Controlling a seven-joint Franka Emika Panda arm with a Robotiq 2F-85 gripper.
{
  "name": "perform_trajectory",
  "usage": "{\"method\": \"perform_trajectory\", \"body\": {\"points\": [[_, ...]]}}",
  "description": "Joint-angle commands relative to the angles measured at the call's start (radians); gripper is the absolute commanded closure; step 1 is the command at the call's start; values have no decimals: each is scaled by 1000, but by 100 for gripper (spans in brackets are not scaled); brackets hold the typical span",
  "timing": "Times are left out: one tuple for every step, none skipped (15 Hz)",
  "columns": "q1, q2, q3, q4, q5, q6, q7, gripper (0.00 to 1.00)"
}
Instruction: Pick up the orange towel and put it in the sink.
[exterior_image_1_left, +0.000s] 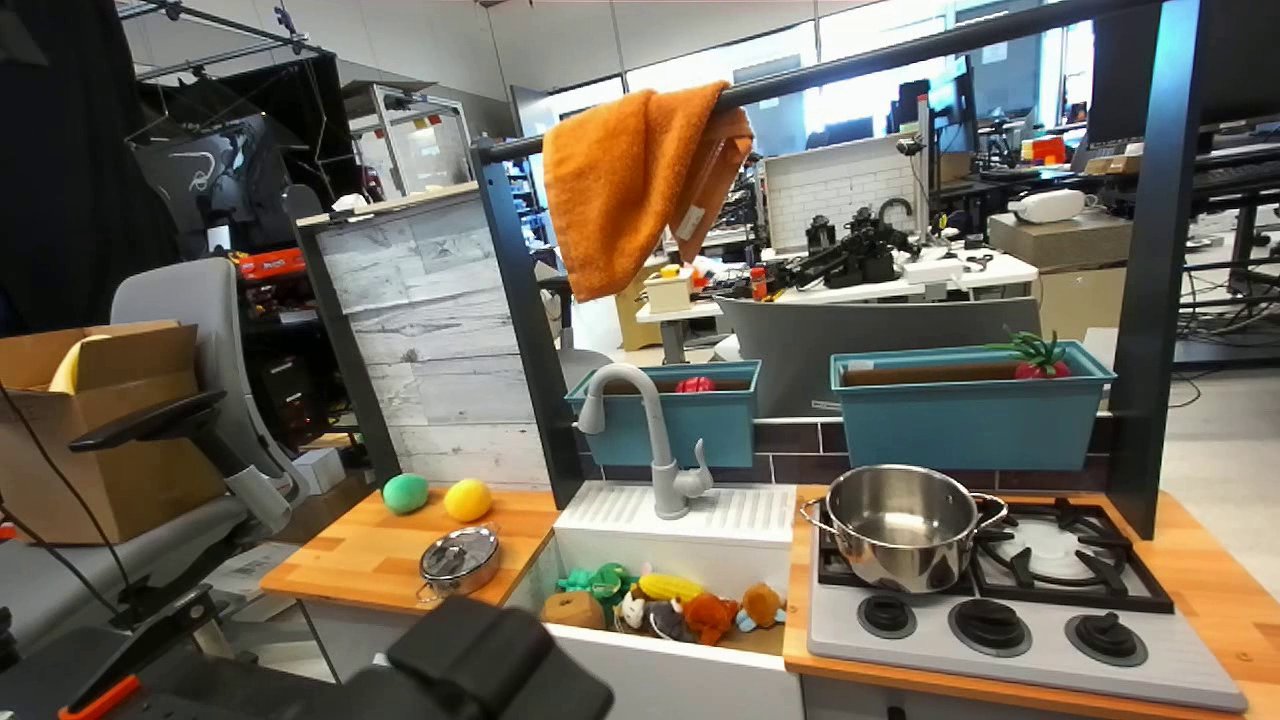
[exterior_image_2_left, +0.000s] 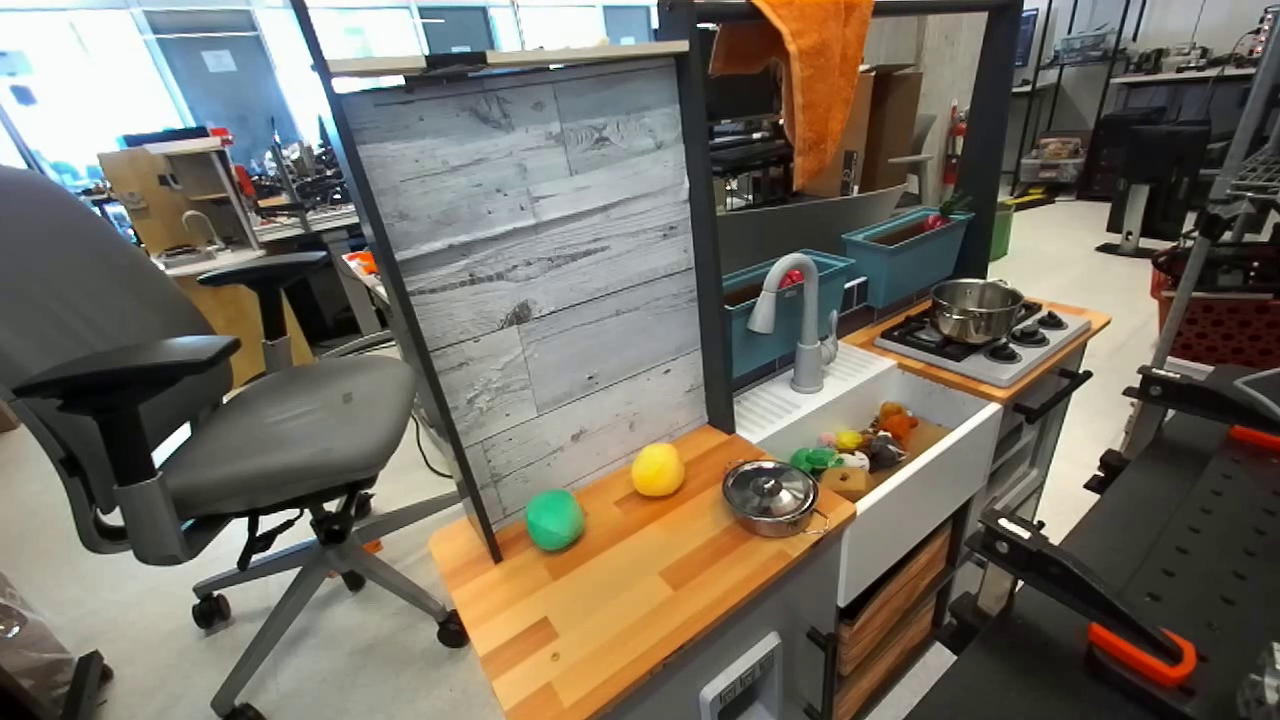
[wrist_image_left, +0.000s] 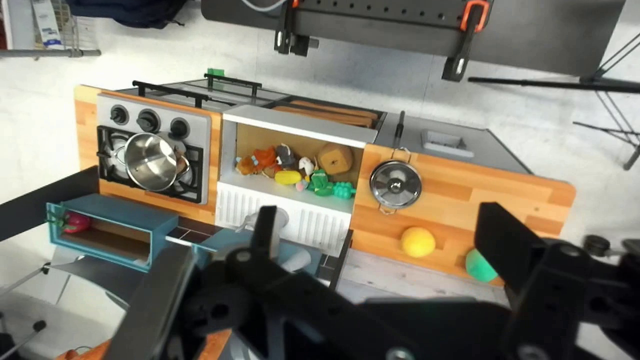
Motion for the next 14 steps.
{"method": "perform_trajectory", "body": {"points": [[-43,159,-76,155,-29,68,-29,0],[-55,201,-98,201,-27,89,-42,0],[-65,246,-121,254,-21,100,-63,0],[-75,297,-142,318,-14,99,-88,0],[-83,342,-161,377,-6,103,-109,0],[-90,390,-178,439,0,105,-131,0],[-96,434,-193,495,8,94,-155,0],[-103,483,-207,554,18,83,-178,0],[-109,530,-220,611,28,70,-192,0],[-116,575,-230,665,35,49,-205,0],[-124,621,-239,718,44,35,-216,0],[-132,665,-247,768,49,19,-224,0],[-139,705,-253,817,56,-3,-233,0],[-147,743,-258,867,66,-23,-244,0]]}}
